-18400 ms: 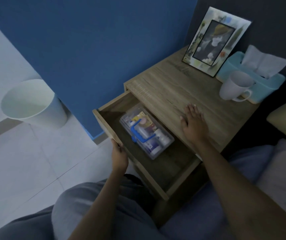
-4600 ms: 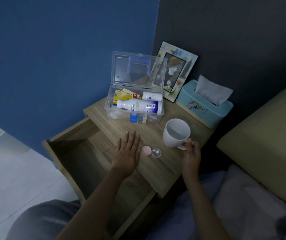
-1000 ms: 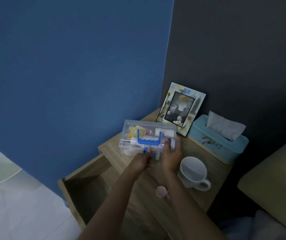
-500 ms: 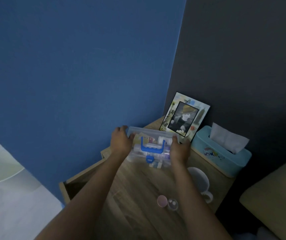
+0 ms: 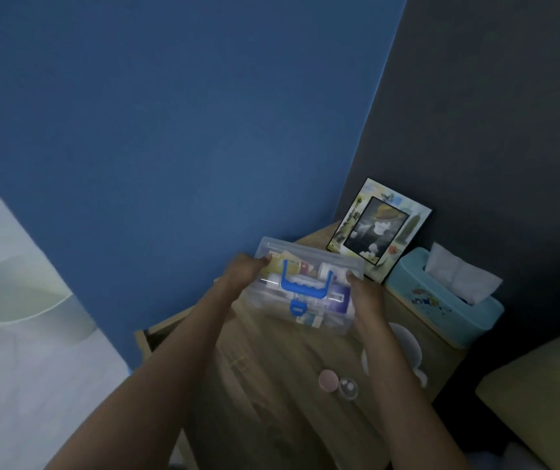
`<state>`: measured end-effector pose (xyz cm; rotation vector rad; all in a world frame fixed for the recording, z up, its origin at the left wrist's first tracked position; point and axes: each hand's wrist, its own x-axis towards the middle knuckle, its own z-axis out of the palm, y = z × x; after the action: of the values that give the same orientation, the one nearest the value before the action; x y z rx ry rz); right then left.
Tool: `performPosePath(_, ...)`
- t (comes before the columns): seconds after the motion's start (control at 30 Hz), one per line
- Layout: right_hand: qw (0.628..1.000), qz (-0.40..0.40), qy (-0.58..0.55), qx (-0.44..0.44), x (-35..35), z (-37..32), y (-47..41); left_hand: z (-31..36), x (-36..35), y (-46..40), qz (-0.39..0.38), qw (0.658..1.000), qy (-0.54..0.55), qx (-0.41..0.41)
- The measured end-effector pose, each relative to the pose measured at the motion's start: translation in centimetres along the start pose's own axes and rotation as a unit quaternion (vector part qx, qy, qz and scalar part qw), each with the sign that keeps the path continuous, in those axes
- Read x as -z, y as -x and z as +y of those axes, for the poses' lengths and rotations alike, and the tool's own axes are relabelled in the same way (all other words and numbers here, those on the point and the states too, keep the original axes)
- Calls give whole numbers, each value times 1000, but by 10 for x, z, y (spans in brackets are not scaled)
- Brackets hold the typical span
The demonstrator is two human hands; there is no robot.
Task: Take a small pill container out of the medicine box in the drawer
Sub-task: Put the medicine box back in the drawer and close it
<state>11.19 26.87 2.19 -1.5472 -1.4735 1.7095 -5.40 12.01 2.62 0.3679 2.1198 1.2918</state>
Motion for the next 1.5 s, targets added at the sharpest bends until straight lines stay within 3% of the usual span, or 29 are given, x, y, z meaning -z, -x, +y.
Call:
performPosePath(0.23, 996, -14, -85, 6, -26, 33, 87, 1, 68, 47, -3, 999, -29, -36)
performPosePath(0.47, 987, -32, -153, -42, -47, 80, 172, -27, 109, 94, -18, 994, -100, -36)
performPosePath(0.7, 984, 32, -159, -70, -63, 132, 214, -73, 118, 105, -71, 987, -144, -30)
performPosePath(0.97, 975, 66, -185, -106, -89, 175, 216, -107, 110, 72, -117, 965, -232, -35)
performPosePath(1.13, 974, 89, -160, -133, -97, 195, 196, -125, 87, 49, -139, 942, -305, 3)
performPosePath(1.5, 968, 115, -147, -168, -102, 233, 161, -162, 46, 21, -129, 957, -258, -18)
